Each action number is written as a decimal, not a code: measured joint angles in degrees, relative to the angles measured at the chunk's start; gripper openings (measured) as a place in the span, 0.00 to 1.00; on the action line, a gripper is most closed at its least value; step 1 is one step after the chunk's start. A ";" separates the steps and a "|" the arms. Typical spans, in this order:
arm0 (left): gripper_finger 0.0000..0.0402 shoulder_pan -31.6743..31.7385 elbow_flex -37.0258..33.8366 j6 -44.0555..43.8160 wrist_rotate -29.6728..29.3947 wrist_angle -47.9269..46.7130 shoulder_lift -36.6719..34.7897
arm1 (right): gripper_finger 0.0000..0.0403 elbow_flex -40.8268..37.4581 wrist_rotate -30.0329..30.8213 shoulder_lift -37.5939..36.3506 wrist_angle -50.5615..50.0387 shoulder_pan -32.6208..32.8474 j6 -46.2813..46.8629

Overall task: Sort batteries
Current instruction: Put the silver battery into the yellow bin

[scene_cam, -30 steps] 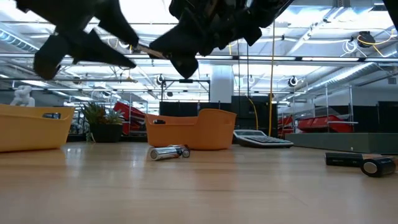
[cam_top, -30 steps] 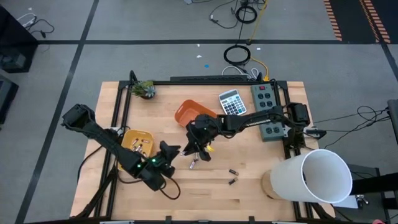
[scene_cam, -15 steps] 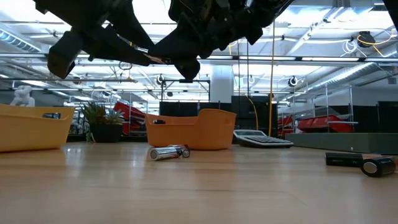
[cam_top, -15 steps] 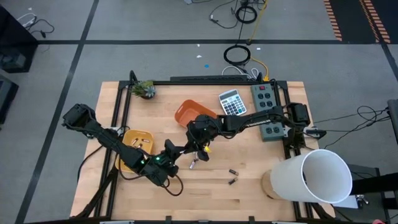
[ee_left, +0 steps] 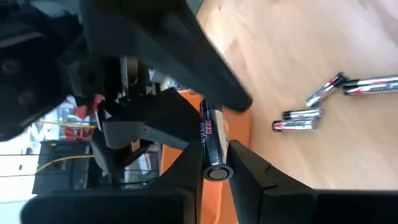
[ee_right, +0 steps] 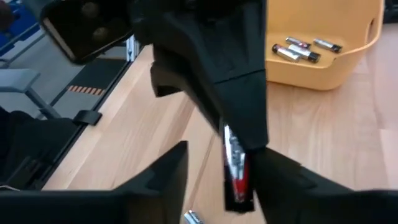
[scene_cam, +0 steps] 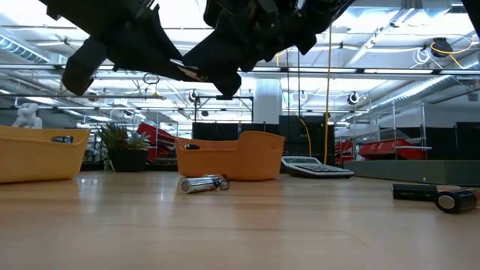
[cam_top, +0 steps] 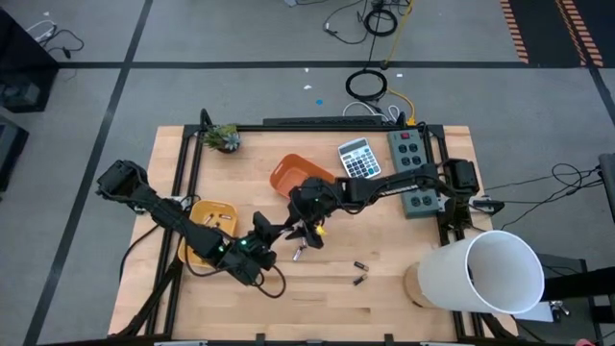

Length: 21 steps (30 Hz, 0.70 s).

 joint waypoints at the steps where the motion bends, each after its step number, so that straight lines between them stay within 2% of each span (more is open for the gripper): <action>1: 0.14 -0.50 0.20 -1.73 0.24 -1.64 -0.06 | 0.41 0.00 0.12 0.00 -0.37 0.04 -0.17; 4: 0.14 -2.41 2.70 -11.14 1.15 -13.17 -0.56 | 0.48 0.00 0.07 -0.08 -2.55 -0.20 -0.93; 7: 0.14 -3.89 7.44 -28.43 5.92 -29.95 -1.67 | 0.50 0.00 2.43 -0.09 -6.18 -0.55 -1.77; 10: 0.14 -4.51 11.12 -49.45 16.03 -47.96 -2.12 | 0.49 0.00 6.34 -0.09 -9.99 -0.81 -2.79; 13: 0.14 -5.30 11.32 -68.19 28.42 -62.63 -2.13 | 0.47 0.00 7.89 -0.09 -11.92 -0.96 -3.38; 16: 0.14 -6.66 8.46 -82.32 39.81 -69.62 -2.15 | 0.45 0.00 7.89 -0.09 -11.77 -0.96 -3.88; 18: 0.14 -7.90 6.11 -89.28 42.22 -72.42 -2.14 | 0.44 0.00 7.89 -0.09 -11.73 -0.75 -4.29; 21: 0.27 -8.54 3.51 -93.59 45.04 -72.57 -2.14 | 0.43 0.00 7.84 -0.09 -12.42 -0.37 -4.96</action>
